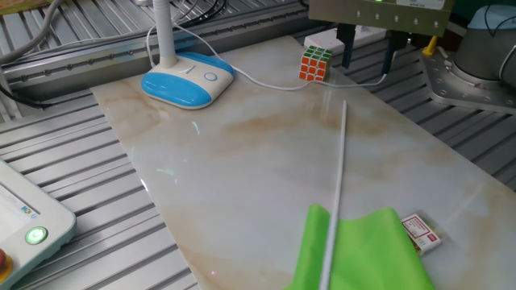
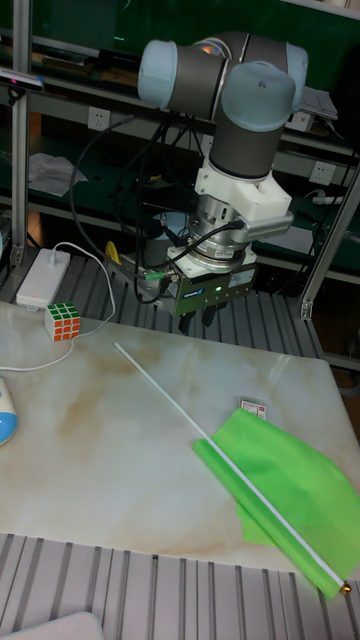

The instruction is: Wave the flag

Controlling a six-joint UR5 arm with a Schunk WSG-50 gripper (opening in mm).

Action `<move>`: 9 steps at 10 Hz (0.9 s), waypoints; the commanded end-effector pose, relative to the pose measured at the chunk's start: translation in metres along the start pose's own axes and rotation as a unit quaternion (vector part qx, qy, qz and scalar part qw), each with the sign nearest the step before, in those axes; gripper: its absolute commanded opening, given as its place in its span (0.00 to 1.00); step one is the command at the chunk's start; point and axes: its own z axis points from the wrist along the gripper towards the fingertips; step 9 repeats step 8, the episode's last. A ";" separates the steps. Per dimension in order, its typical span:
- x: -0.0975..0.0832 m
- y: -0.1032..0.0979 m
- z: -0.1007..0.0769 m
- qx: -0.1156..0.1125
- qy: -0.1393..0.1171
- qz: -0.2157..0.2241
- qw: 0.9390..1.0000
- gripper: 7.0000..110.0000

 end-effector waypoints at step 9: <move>-0.009 0.005 0.003 -0.017 -0.013 -0.038 0.999 0.36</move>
